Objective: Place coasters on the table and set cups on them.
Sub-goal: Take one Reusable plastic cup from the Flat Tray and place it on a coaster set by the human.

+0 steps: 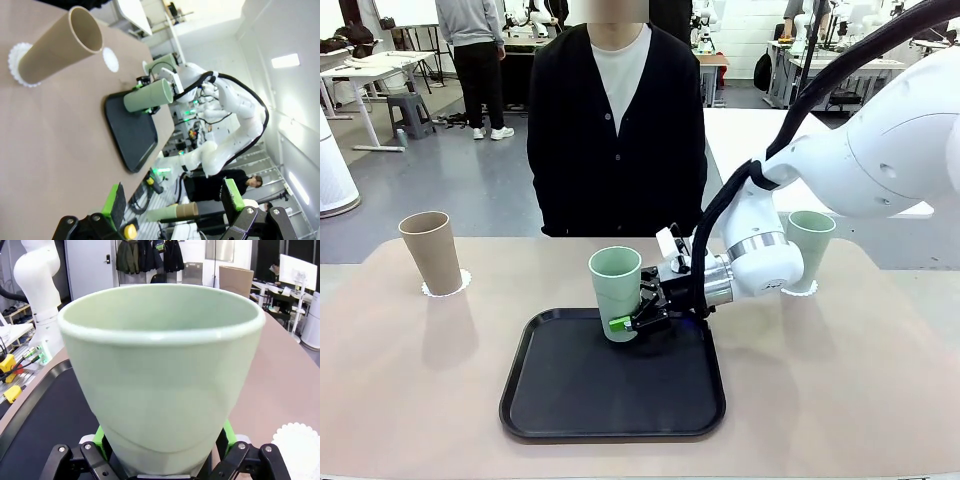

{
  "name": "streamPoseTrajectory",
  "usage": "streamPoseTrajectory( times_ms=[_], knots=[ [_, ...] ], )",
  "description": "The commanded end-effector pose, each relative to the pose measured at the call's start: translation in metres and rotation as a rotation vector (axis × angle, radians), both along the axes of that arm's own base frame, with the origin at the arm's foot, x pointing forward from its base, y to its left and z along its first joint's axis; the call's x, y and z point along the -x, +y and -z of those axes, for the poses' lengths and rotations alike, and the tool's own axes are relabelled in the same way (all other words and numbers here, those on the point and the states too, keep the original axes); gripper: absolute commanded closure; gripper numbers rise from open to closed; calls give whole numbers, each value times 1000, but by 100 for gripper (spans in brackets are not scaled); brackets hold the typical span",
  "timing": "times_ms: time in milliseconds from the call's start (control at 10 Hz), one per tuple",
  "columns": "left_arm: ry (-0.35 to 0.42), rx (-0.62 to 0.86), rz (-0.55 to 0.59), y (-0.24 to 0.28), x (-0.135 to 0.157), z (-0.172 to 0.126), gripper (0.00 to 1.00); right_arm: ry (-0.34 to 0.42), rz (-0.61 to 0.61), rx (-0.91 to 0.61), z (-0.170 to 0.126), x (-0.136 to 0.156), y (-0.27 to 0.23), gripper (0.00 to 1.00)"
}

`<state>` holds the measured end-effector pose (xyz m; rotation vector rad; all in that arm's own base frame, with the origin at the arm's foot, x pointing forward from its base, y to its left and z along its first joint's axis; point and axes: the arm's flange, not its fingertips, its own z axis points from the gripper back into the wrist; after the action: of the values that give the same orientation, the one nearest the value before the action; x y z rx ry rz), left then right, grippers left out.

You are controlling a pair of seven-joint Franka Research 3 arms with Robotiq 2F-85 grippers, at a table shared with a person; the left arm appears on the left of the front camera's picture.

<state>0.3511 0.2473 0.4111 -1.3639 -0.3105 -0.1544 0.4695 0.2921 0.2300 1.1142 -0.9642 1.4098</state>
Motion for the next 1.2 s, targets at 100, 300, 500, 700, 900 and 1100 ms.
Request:
streamPoseTrajectory(
  times_ms=[100,300,500,700,900,1100],
  knots=[
    [-6,-2,-7,1,1,-2,0,8,-19,17,4,-8,8,57],
    [-6,-2,-7,1,1,-2,0,5,-18,24,3,-8,7,100],
    [-6,-2,-7,1,1,-2,0,-10,-11,19,-4,-5,6,100],
    [-6,-2,-7,1,1,-2,0,-32,-9,-16,-48,10,6,77],
    [-6,-2,-7,1,1,-2,0,-79,-25,-77,-109,23,9,77],
    [-6,-2,-7,1,1,-2,0,-113,-29,-96,-150,30,18,77]
  ],
)
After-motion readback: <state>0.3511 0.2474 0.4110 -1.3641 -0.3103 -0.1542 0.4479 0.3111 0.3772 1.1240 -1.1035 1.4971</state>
